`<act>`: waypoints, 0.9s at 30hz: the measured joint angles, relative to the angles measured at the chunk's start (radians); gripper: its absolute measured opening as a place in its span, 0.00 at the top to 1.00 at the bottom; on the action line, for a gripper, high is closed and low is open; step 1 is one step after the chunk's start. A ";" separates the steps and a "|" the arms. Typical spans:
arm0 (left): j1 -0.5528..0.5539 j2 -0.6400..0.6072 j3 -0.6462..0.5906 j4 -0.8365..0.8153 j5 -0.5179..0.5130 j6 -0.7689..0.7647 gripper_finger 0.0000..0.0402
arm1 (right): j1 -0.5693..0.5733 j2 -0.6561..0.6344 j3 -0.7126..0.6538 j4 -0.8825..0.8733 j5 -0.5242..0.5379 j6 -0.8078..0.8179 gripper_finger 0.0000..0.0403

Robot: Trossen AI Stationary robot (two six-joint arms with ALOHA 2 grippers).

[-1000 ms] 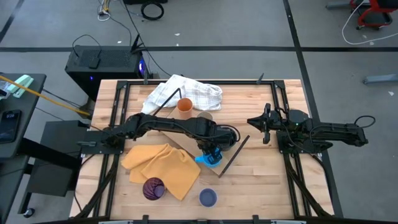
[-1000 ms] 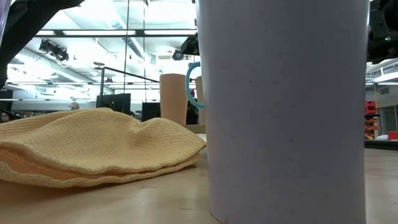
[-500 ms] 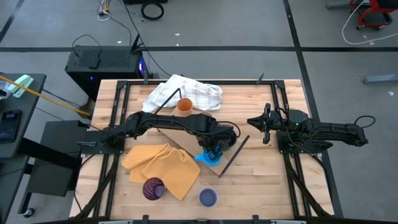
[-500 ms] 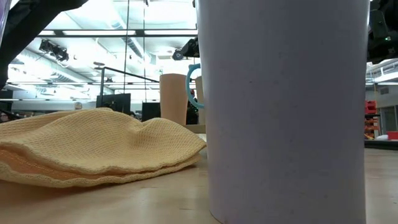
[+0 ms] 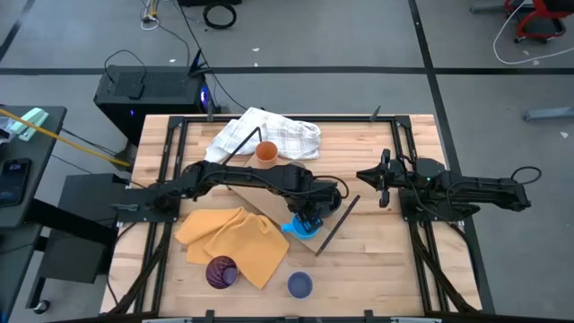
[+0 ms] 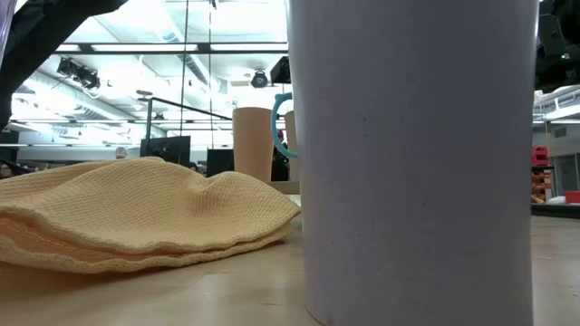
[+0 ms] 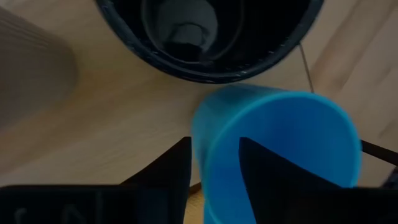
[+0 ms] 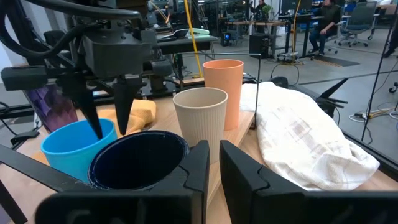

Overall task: Stack small to large cups/mugs on shelf
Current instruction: Put the blue mug on the shelf, then put the purple cup on the shelf

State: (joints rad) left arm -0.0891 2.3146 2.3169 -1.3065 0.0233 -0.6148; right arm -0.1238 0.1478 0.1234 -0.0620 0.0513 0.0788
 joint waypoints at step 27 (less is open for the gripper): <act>-0.096 -0.326 0.004 0.376 -0.285 0.385 0.54 | 0.000 0.001 0.000 0.000 0.000 0.000 0.89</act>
State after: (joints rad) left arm -0.1847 1.9890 2.3208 -0.9305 -0.2613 -0.2303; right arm -0.1239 0.1484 0.1234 -0.0617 0.0515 0.0788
